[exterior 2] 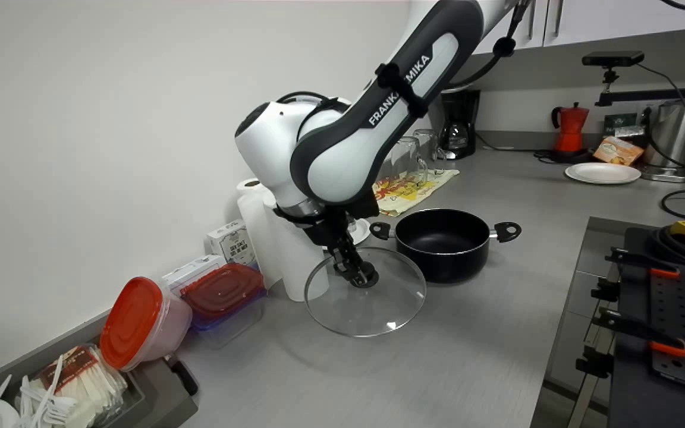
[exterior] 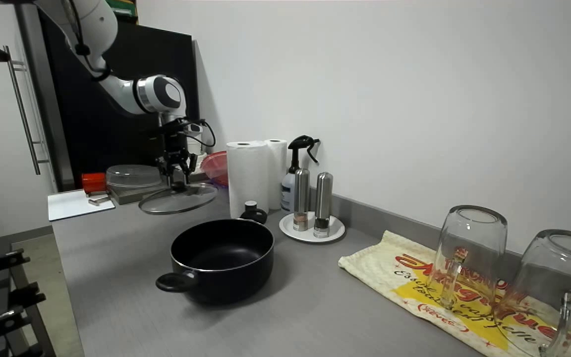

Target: Pick up the lid from the pot and put it on the counter

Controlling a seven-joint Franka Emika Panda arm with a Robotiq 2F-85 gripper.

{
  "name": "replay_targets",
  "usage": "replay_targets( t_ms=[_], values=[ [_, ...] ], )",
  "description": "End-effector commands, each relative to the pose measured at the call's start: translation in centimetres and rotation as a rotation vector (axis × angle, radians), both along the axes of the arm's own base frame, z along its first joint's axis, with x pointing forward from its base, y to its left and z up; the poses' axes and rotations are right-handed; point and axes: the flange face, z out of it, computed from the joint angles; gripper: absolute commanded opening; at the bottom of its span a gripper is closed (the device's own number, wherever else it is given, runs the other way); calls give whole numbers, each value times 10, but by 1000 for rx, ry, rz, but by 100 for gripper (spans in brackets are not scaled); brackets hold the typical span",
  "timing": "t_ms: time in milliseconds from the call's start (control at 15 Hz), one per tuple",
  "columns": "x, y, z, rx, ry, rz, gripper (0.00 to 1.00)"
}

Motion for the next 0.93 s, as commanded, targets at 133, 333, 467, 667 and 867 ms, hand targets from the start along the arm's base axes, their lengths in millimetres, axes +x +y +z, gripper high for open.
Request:
replay_targets(
  t_ms=[133, 333, 467, 667, 867],
  values=[
    [19, 19, -32, 14, -10, -36, 25],
    [17, 30, -56, 14, 13, -24, 25],
    [15, 37, -70, 17, 30, -17, 25],
    [13, 46, -85, 20, 45, -12, 25],
    [14, 50, -91, 24, 52, -11, 25]
  ],
)
